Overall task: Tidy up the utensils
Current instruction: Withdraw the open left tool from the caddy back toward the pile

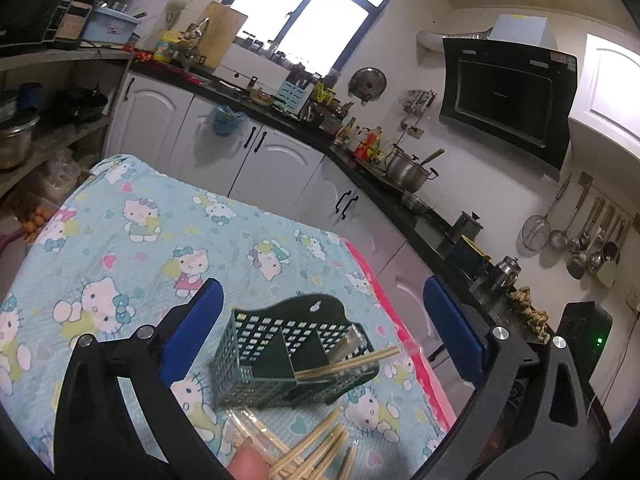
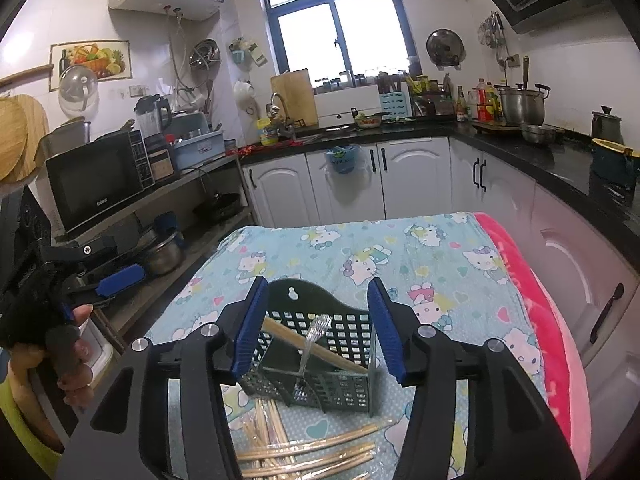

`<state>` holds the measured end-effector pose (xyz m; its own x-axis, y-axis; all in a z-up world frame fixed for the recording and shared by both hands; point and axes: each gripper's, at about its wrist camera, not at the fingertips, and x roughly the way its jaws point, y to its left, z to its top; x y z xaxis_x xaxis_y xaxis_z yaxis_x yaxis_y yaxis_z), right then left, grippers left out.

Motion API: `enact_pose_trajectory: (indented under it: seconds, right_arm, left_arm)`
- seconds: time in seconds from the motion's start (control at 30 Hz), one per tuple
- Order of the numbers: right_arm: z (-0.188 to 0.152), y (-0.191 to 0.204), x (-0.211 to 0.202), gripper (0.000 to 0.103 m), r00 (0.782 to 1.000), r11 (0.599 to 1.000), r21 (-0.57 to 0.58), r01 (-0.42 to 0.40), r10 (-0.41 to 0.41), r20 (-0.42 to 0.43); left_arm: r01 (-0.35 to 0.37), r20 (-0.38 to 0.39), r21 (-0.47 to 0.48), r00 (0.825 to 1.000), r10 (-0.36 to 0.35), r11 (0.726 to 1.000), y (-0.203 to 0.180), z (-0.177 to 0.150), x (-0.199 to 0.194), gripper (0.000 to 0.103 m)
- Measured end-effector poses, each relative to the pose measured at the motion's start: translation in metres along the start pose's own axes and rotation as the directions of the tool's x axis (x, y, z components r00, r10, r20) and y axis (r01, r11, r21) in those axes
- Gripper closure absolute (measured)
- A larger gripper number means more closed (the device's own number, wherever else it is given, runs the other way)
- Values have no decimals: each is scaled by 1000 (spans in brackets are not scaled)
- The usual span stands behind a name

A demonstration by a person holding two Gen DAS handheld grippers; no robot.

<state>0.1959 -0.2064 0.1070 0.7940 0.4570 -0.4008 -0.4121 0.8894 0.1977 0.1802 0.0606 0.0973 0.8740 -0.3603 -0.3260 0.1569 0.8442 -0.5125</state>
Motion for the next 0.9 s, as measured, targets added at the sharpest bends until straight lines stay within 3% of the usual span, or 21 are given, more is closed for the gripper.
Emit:
enact_pose_trajectory:
  seconds: [0.53, 0.9]
  right_arm:
    - [-39, 13, -20, 46, 998, 999, -49, -9, 5, -67]
    - [-64, 23, -26, 41, 994, 995, -101, -16, 5, -113]
  left_arm:
    - [-39, -49, 37, 998, 41, 999, 6, -45, -25, 11]
    - [-66, -137, 55, 988, 73, 996, 19, -86, -30, 11]
